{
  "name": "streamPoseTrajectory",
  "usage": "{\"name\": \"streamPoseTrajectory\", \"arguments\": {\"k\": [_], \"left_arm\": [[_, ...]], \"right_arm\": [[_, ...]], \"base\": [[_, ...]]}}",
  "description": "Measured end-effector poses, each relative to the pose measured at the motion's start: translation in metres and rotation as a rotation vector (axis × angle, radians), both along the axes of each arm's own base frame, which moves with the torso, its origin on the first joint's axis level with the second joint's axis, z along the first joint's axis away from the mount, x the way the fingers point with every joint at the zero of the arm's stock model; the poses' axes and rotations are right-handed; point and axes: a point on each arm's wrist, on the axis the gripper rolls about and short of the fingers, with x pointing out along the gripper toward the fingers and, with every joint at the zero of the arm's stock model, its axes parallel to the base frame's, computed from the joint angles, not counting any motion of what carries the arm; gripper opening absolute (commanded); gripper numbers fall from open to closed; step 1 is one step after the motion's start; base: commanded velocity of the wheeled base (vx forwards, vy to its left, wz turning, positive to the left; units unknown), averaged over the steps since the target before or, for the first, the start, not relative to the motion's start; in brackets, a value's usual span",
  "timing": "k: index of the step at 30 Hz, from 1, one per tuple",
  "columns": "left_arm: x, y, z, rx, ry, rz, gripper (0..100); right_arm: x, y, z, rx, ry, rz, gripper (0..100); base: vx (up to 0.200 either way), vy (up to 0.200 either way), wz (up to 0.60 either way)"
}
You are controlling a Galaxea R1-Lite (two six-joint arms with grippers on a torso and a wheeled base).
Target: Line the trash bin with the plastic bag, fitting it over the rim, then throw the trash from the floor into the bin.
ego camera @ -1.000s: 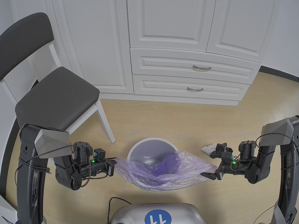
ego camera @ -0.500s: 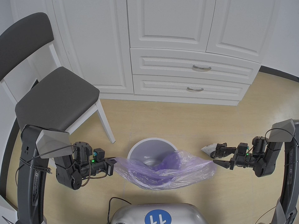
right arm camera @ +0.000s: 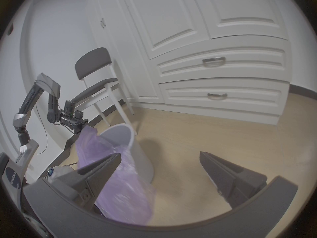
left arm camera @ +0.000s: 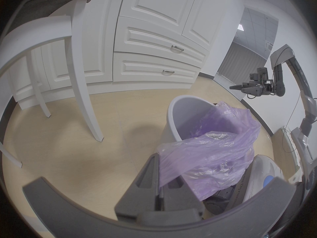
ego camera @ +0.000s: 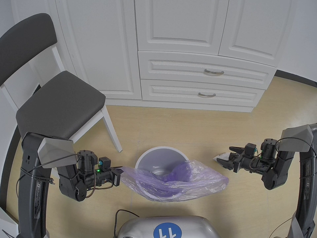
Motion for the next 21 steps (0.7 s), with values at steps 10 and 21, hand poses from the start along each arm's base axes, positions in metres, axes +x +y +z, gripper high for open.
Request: {"name": "streamPoseTrajectory", "arguments": {"k": [10,21], "left_arm": [[0.001,0.000,0.001,-0.002,-0.012,0.002,0],[0.000,-0.002,0.002,-0.012,-0.051,-0.003,100]], "right_arm": [[-0.021,0.079,0.019,-0.193,-0.085,-0.186,100],[-0.093,0.171,0.021,-0.324,-0.112,-0.036,100]], "base": [[0.000,0.000,0.00],[0.000,0.000,0.00]]}}
